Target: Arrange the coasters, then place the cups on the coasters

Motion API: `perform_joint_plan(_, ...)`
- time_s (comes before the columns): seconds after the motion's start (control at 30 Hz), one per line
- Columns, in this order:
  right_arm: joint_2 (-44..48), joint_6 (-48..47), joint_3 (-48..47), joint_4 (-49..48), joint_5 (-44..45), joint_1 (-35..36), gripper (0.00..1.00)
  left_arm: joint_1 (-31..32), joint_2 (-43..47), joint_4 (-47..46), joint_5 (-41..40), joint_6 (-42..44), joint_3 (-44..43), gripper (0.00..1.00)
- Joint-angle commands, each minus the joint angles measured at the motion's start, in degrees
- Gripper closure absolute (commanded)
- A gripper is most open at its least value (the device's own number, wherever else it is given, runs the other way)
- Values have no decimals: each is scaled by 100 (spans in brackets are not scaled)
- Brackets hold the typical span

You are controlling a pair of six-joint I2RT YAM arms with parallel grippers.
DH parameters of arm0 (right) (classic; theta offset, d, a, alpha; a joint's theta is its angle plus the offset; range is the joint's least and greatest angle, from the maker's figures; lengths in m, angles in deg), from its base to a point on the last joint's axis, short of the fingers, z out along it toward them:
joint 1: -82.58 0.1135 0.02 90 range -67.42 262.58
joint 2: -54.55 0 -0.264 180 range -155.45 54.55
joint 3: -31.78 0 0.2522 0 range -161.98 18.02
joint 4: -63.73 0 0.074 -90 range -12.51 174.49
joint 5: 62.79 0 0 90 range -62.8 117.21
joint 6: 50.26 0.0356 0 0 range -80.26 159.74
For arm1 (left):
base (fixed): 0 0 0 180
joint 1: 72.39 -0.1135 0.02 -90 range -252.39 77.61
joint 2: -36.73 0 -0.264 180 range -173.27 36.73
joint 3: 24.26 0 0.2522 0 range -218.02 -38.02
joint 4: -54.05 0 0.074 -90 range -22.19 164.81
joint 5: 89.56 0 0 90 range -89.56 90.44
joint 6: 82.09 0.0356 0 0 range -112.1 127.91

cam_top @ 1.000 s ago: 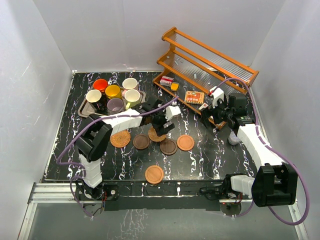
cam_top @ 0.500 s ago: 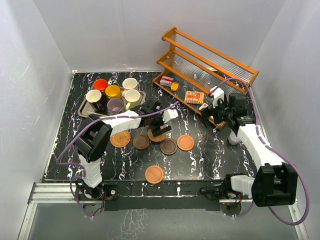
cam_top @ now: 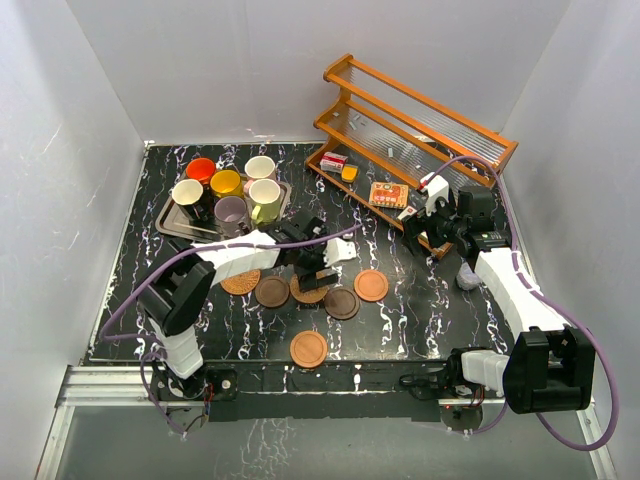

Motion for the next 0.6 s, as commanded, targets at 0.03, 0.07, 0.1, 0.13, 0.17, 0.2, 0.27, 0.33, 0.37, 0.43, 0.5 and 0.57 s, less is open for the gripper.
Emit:
perform_joint_plan(0.03,128,11,-12,-318,-58,-29,2,237,209,910,375,55,363,10)
perform_joint_plan(0.07,128,11,-21,-314,-65,-31,2,284,243,981,399,59,398,10)
perform_joint_plan(0.1,135,11,-19,-314,-75,-35,2,330,273,1060,415,67,431,10)
perform_joint_plan(0.13,144,13,-16,-309,-83,-32,2,362,297,1146,420,78,461,10)
perform_joint_plan(0.17,153,14,-21,-316,-89,-37,2,393,329,1242,410,90,488,10)
perform_joint_plan(0.2,168,19,-13,-310,-97,-45,2,406,355,1338,390,101,517,10)
perform_joint_plan(0.27,187,20,-16,-313,-116,-54,2,413,444,1567,331,127,586,10)
perform_joint_plan(0.33,205,28,-19,-310,-141,-57,2,419,566,1708,267,164,689,10)
perform_joint_plan(0.37,207,29,-15,-309,-154,-63,2,416,646,1771,251,187,743,10)
perform_joint_plan(0.43,202,37,-22,-302,-176,-70,2,414,804,1926,252,231,836,10)
perform_joint_plan(0.5,212,39,-28,-301,-199,-72,2,421,938,2085,255,262,908,10)
perform_joint_plan(0.57,223,44,-31,-295,-212,-81,2,420,1055,2236,212,294,966,10)
